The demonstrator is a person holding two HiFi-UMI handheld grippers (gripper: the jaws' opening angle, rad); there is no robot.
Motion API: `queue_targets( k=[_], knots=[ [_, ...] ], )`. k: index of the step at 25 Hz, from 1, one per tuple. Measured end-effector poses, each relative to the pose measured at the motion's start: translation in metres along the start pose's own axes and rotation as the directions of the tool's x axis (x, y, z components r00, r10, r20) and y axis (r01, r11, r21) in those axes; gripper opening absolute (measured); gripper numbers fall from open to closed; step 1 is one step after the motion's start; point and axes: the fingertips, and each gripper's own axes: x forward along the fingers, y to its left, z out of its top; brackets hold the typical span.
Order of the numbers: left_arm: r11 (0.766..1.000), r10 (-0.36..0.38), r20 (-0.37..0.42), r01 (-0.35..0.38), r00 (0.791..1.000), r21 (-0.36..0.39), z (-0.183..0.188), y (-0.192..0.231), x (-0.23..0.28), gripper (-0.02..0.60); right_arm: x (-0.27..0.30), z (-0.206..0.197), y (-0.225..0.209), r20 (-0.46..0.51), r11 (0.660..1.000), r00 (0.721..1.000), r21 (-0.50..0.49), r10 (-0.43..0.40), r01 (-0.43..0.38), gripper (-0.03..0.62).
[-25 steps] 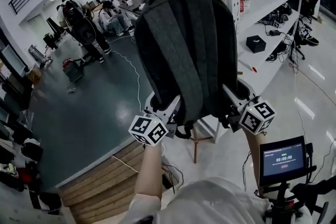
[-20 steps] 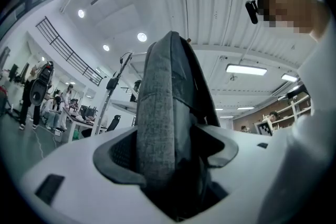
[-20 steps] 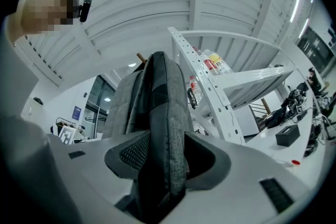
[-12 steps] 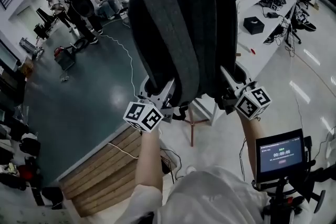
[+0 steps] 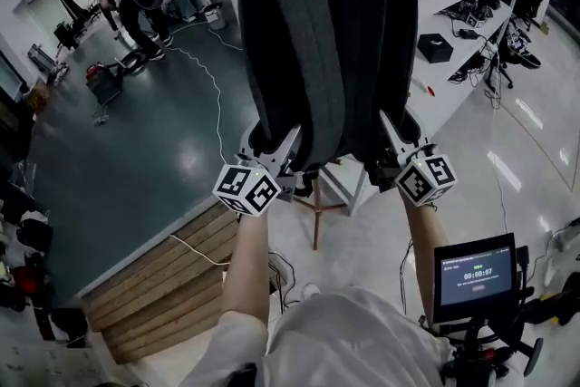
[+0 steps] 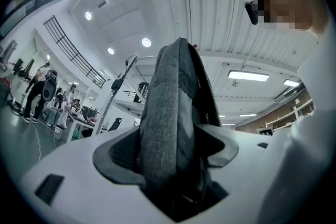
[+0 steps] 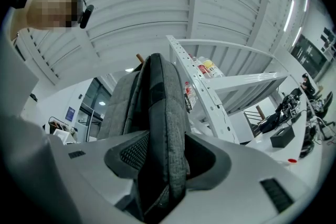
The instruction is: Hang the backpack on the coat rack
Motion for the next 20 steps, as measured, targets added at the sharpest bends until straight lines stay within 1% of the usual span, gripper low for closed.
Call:
queue_targets(
  k=[3,7,8,10,12,13,14,17,19,20],
  knots=[
    [1.000,0.019,0.019,-0.018,1.000,-0.015,-0.003,-0.002,-0.014,0.322,-0.008,0.001,0.007,0.005,1.000,1.000,-0.004,0.017,-0.017,0.206],
    [0.999,0.037,0.016,-0.037,0.999,-0.024,-0.019,0.002,-0.009,0.322,-0.011,-0.006,-0.012,-0.011,0.996,0.996,0.044,0.084,-0.083,0.207],
    [0.999,0.053,0.011,-0.053,0.999,-0.009,-0.021,0.002,-0.009,0.322,-0.012,-0.005,-0.015,-0.014,0.994,0.995,0.051,0.096,-0.095,0.207],
    [0.994,0.090,0.000,-0.090,0.996,0.064,-0.016,-0.002,-0.015,0.322,-0.017,0.009,-0.014,0.006,0.994,0.994,0.031,0.108,-0.108,0.207],
    [0.984,0.110,0.000,-0.109,0.994,0.141,0.003,-0.010,-0.030,0.322,-0.026,0.039,0.000,0.070,0.993,0.991,-0.004,0.114,-0.114,0.207],
    [0.981,0.110,0.010,-0.111,0.994,0.158,0.015,-0.016,-0.040,0.322,-0.030,0.057,0.010,0.109,0.993,0.987,-0.014,0.122,-0.121,0.207],
    [0.982,0.106,0.027,-0.109,0.994,0.156,0.029,-0.021,-0.050,0.322,-0.035,0.075,0.020,0.146,0.991,0.980,-0.016,0.134,-0.133,0.207],
    [0.990,0.091,0.094,-0.100,0.991,0.100,0.059,-0.035,-0.073,0.321,-0.046,0.116,0.045,0.231,0.983,0.957,0.012,0.178,-0.186,0.207],
    [0.993,0.084,0.112,-0.093,0.990,0.072,0.069,-0.042,-0.080,0.317,-0.050,0.130,0.055,0.262,0.975,0.944,0.043,0.201,-0.219,0.207],
    [0.994,0.076,0.112,-0.084,0.991,0.065,0.071,-0.047,-0.082,0.296,-0.051,0.134,0.060,0.267,0.970,0.939,0.053,0.215,-0.237,0.206]
  ],
)
